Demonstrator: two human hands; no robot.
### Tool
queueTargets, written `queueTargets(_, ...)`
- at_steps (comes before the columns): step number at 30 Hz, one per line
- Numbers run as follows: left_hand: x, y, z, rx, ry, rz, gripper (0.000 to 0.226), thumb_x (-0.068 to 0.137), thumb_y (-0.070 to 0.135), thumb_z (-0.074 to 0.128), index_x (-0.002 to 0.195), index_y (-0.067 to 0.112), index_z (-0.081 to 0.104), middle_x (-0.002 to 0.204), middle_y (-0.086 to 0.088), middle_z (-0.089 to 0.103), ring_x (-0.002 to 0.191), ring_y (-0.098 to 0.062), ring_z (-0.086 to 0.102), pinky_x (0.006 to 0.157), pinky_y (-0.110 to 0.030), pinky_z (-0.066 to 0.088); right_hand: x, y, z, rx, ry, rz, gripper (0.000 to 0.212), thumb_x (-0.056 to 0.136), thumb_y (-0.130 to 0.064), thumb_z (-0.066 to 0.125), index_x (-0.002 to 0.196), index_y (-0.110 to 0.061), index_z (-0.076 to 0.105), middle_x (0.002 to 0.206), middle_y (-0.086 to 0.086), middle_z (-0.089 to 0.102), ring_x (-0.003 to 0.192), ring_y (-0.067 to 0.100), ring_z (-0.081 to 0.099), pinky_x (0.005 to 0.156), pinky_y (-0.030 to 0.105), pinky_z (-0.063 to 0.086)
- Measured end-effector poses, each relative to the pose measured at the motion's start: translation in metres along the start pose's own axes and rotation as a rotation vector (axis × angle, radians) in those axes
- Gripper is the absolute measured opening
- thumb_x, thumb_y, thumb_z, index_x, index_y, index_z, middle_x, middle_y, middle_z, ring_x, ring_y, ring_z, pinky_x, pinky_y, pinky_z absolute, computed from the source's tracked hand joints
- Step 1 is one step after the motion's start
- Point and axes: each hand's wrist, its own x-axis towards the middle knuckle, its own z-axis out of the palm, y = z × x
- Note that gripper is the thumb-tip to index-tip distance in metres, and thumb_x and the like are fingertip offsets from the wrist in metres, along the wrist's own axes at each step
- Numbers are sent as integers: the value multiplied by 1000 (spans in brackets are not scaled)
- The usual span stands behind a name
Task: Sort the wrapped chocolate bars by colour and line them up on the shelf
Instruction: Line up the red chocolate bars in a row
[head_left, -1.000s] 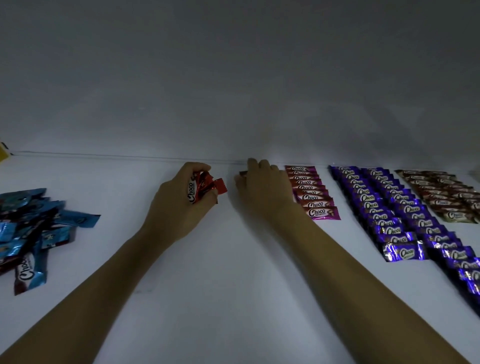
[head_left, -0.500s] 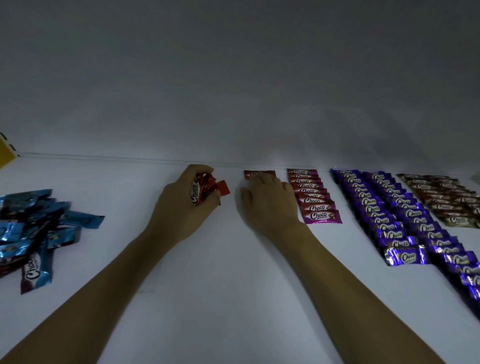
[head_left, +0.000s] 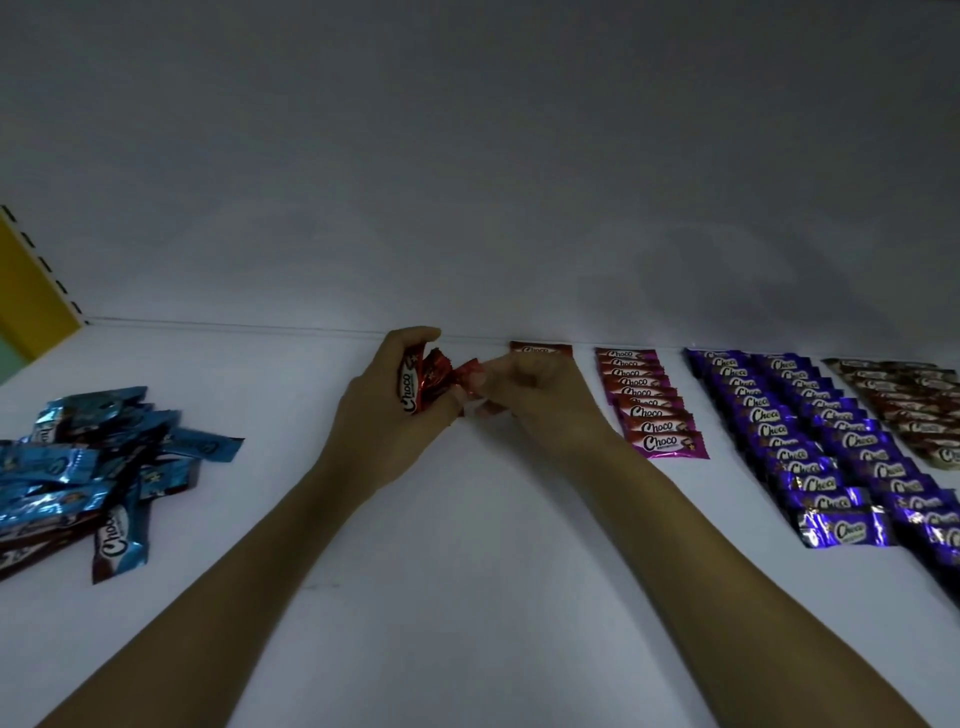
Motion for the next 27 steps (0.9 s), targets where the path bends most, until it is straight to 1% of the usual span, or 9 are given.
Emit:
queueTargets(4,1,-4,1,-28,-27,-38,45,83,22,71,122,31,50,83,22,68,79,-4,69,83,-38,57,-2,-9,-17,149,196,42,12,90,0,57,83,-6,65,76,8,67,49,4,60,47,9,41)
queueTargets(9,2,-3,2,-47,-38,-23,42,85,18,69,122,25,51,85,20,64,74,3,67,71,-16,54,-2,-7,-25,140,195,45,11,89,4,54,91,-1,64,77,9,65,49,3,61,44,10,40)
queueTargets(12,3,-2,2,-76,-8,-43,38,86,17,69,118,26,51,84,18,64,72,6,65,69,-14,53,3,0,-25,35,200,32,25,84,11,56,77,-12,64,74,2,66,54,3,62,50,12,41)
queueTargets(16,5,-6,2,-77,37,-74,39,85,21,69,118,29,51,94,9,66,84,-9,67,79,-28,55,11,22,-28,-408,342,-50,47,78,16,48,67,-22,73,77,-1,69,75,10,64,72,22,46)
queueTargets(19,6,-7,2,-70,64,-76,39,84,20,69,117,29,50,96,7,64,86,-14,66,78,-29,56,8,17,-29,-500,365,-61,31,84,4,51,80,-17,74,77,-6,64,69,8,58,64,19,42)
queueTargets(21,6,-7,1,-51,70,-72,39,84,20,70,118,27,51,94,9,63,85,-14,66,77,-28,55,4,11,-24,-667,276,-88,18,88,-14,57,98,-16,73,77,-7,61,66,5,54,61,17,40)
queueTargets(23,6,-7,1,-32,74,-69,40,84,20,70,119,25,51,93,9,63,84,-13,66,76,-25,54,1,11,-14,-853,166,-107,28,90,-40,56,108,-25,71,83,-4,66,75,11,59,70,24,44)
queueTargets(25,6,-5,1,-27,79,-68,40,84,19,70,119,25,51,90,14,62,81,-8,65,74,-22,53,2,14,-4,-926,88,-153,34,89,-54,52,99,-29,74,74,-5,63,68,13,56,65,25,41)
queueTargets(27,5,-4,1,-36,80,-71,38,85,19,69,116,28,50,87,17,61,77,-3,65,72,-18,52,1,13,-3,-969,70,-187,29,89,-46,55,84,-24,74,72,-3,57,68,15,55,62,26,35)
